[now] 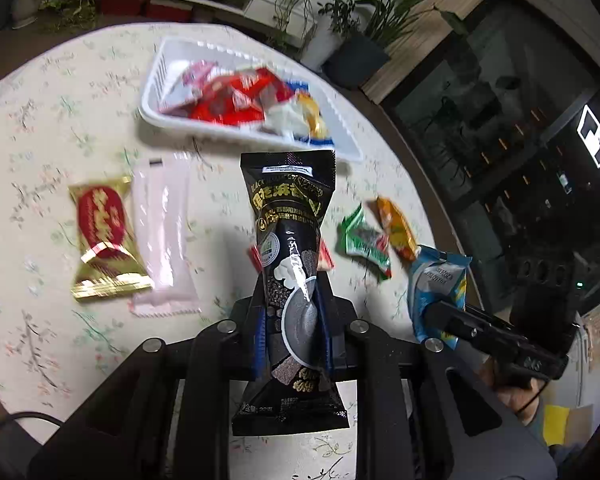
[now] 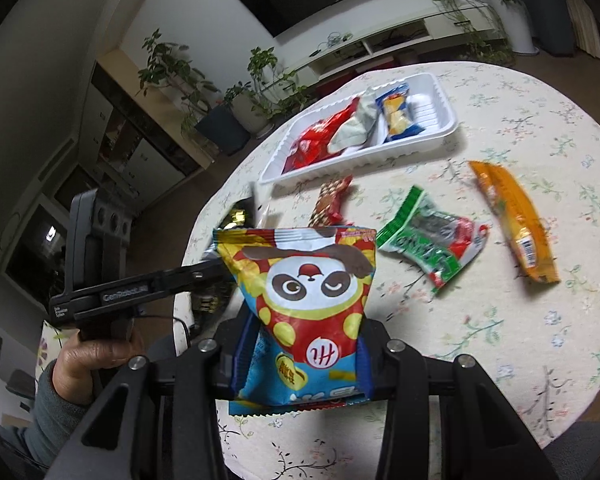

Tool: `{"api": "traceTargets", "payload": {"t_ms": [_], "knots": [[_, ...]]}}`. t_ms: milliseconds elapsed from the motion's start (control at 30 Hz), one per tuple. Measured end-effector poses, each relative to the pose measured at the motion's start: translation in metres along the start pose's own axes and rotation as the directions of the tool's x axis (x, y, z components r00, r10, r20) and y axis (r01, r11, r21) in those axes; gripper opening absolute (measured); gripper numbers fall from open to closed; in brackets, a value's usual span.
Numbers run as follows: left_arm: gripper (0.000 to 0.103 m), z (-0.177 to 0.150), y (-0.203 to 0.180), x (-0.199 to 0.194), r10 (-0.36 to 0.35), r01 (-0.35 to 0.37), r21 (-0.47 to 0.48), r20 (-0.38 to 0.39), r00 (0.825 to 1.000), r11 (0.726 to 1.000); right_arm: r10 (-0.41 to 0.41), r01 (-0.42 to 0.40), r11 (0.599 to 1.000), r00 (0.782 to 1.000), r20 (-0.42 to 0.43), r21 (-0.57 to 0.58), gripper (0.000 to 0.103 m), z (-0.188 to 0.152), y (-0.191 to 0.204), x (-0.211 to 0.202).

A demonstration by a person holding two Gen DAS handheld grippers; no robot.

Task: Organize snacks
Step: 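Carry both packets over the white tray and lower them in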

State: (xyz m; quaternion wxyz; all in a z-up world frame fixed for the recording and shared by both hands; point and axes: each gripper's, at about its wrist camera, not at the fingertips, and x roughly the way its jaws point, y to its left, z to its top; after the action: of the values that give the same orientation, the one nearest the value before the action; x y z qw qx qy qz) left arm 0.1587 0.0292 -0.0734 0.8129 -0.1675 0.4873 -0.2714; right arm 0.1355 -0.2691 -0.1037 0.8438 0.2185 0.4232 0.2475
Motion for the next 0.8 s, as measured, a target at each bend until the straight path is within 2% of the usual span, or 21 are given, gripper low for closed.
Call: {"api": "traceTargets", "payload": {"t_ms": [233,400,533,633,800], "knots": [[0.018,0.011,0.012,-0.019,-0.036,0.038,-0.043,0.044,0.998,0.998,-0.031,0.028,0.998,0.997,0.069,0.052,0.044,0.014,-0.021,-0.029],[0.018,0.017,0.016,-0.03,-0.04,0.044,-0.05,0.066,0.997,0.998,-0.046,0.036,0.995,0.994,0.1,0.093,0.044,0.021,-0.034,-0.042],[0.018,0.035,0.022,-0.046,-0.034,0.039,-0.051,0.104,0.994,0.998,-0.074,0.06,0.993,0.987,0.141,0.104,0.044,0.035,-0.044,-0.059],[0.018,0.059,0.026,-0.057,-0.022,0.028,-0.039,0.136,0.99,0.999,-0.11,0.092,0.991,0.976,0.19,0.099,0.044,0.056,-0.051,-0.079],[0.018,0.105,0.029,-0.064,-0.005,0.008,-0.02,0.173,0.985,1.0,-0.144,0.136,0.99,0.951,0.273,0.047,0.044,0.11,-0.047,-0.096]]}}
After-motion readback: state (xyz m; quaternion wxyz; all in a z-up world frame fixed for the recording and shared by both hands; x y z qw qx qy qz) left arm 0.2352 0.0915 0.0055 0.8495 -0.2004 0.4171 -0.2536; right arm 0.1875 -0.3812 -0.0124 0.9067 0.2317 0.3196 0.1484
